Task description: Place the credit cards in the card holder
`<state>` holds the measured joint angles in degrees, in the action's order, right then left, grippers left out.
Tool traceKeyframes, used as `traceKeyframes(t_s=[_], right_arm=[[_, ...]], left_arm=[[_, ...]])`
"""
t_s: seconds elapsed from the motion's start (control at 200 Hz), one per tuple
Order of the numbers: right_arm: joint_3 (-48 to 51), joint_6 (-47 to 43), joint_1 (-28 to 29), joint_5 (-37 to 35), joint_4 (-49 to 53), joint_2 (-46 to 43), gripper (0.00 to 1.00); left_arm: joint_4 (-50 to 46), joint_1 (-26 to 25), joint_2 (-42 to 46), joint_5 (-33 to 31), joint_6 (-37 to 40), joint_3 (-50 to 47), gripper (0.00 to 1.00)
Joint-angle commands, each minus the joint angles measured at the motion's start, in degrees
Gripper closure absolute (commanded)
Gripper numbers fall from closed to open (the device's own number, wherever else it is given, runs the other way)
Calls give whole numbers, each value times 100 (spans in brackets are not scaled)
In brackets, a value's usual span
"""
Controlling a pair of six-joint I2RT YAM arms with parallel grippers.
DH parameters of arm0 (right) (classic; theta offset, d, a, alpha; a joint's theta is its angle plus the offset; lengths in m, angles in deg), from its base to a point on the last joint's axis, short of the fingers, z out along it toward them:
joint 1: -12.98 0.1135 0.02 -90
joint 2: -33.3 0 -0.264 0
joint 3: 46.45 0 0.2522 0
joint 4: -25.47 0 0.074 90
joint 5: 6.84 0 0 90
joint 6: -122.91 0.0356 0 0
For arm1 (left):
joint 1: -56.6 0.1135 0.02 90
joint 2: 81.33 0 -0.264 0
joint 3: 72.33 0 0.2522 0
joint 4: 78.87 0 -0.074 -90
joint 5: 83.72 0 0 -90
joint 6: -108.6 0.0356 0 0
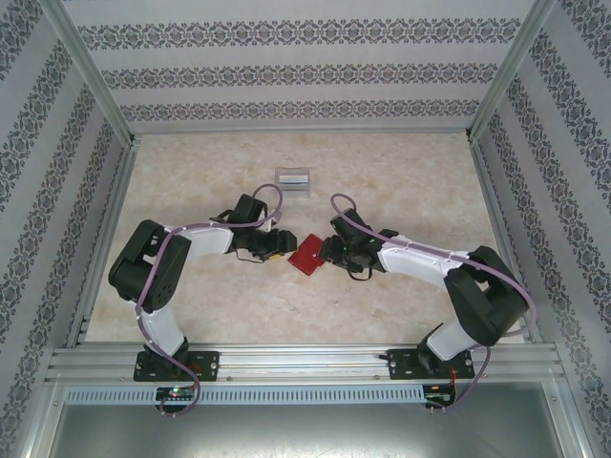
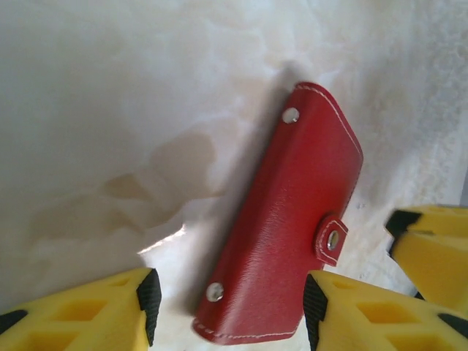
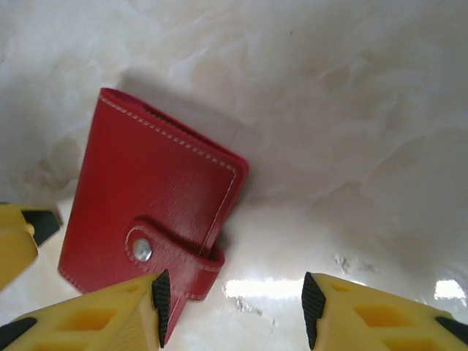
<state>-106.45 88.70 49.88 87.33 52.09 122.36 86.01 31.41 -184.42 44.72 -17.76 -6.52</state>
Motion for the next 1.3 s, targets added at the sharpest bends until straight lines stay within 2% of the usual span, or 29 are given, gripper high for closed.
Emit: traceKeyframes(t_s=[0.0,0.115,0.22,0.465,0.555,0.749,0.829,0.879,0.934,0.999,1.209,1.294], right_arm=[[-192,99,-8,326,-424,201,46],[-244,94,-72,342,-657,438,46],[-116,261,-204,657,-1225,661,48],[63,415,-329,1048,-2086,899,71],[97,312,-374,1104,-2170,894,78],[120,214,-430,1320,-2375,995,83],[115,164,-434,1389,-2433,1090,83],[130,159,-430,1424,-2477,1135,83],[145,133,-421,1422,-2477,1162,82],[138,19,-417,1389,-2415,1184,80],[-9,-782,-561,1184,-1747,818,62],[-30,-1062,-514,996,-1487,589,58]], left_arm=[[189,-142,-152,345,21,128,43],[96,-153,-209,256,-64,115,44],[310,-166,-175,433,-331,-32,45],[814,-201,-204,961,-703,-318,58],[980,-197,-143,966,-844,-432,62],[1122,-197,-159,1029,-1026,-390,59],[1300,-201,-172,1090,-1118,-409,63],[1318,-205,-187,1123,-1166,-373,71],[1330,-200,-157,1149,-1187,-363,87],[1336,-197,-41,1063,-1151,-425,100],[789,-197,261,870,-989,-321,100],[597,-203,397,733,-979,-327,100]])
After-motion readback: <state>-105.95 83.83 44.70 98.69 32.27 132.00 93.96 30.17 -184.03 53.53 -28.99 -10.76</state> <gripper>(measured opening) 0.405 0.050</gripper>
